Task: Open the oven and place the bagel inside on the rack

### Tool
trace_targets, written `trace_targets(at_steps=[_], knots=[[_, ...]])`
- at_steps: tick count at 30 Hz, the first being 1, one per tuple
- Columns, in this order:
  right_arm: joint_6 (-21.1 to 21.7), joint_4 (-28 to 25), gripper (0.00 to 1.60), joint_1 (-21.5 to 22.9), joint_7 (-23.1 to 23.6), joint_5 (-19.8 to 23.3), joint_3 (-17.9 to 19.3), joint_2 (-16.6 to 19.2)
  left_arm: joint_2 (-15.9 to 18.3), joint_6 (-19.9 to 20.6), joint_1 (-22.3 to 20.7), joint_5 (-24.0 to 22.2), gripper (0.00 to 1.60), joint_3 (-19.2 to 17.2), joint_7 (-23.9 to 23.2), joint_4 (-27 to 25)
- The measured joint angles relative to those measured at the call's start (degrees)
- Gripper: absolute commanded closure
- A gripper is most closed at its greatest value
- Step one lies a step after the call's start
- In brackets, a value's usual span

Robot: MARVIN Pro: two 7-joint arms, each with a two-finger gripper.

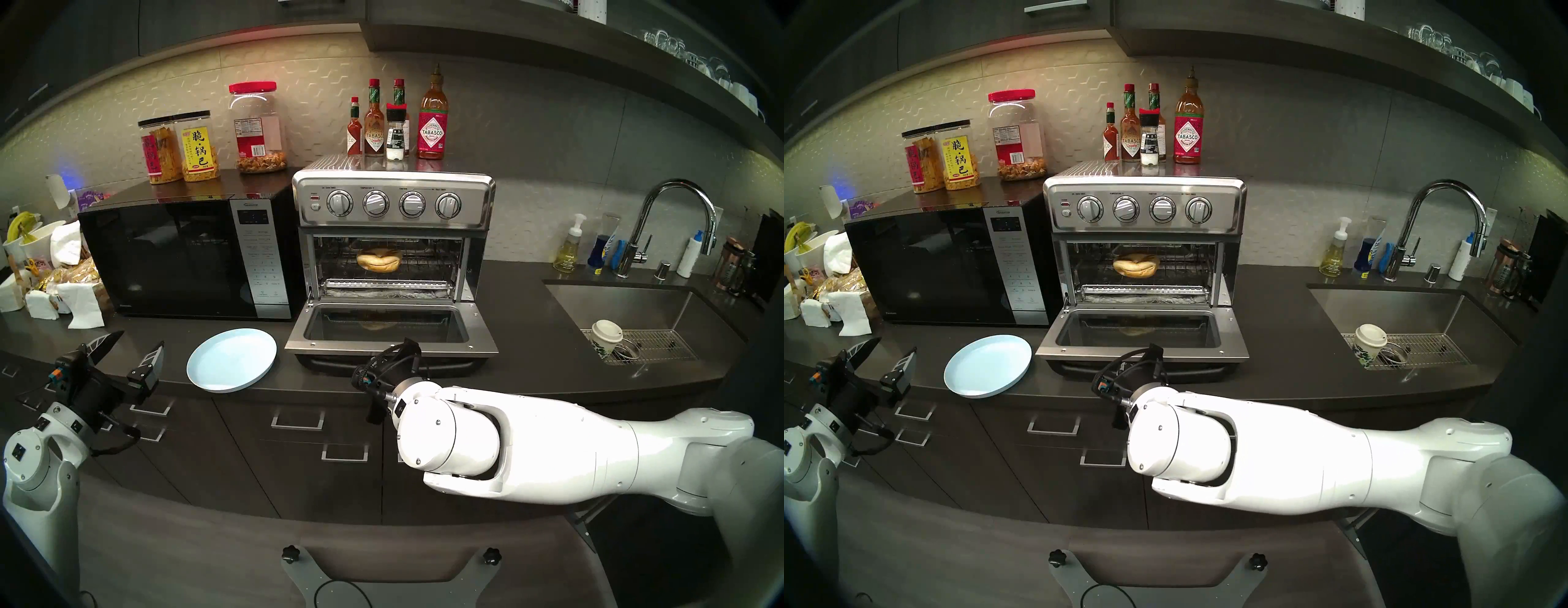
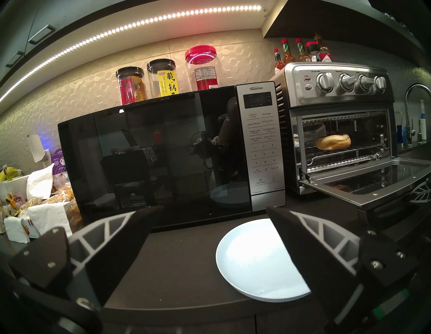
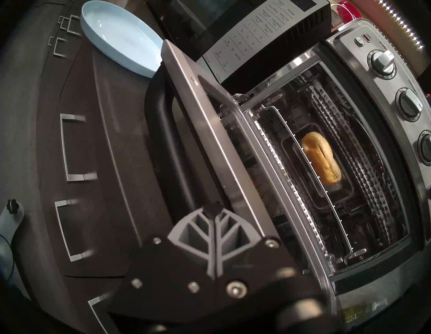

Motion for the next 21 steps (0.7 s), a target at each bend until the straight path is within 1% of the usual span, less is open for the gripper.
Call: trace_targets(at_steps=[6, 12, 18, 21], knots=[[-3.4, 3.0, 1.6, -0.3, 0.0, -1.4, -0.8, -1.4, 0.0, 0.0, 0.0, 0.0, 0.0, 0.0, 0.0, 0.0], [-5.4, 4.7, 1.6, -0.5, -0.6, -2.5, -1.1, -2.3, 0.0, 0.0, 0.0, 0.0, 0.0, 0.0, 0.0, 0.0], [-5.7, 4.8, 1.6, -0.2, -0.1, -2.6, -0.9, -2.4, 0.0, 0.0, 0.0, 0.0, 0.0, 0.0, 0.0, 0.0], [-4.9, 4.0, 1.6, 0.3, 1.4, -2.2, -0.3, -2.0, 0.0, 0.0, 0.0, 0.0, 0.0, 0.0, 0.0, 0.0]])
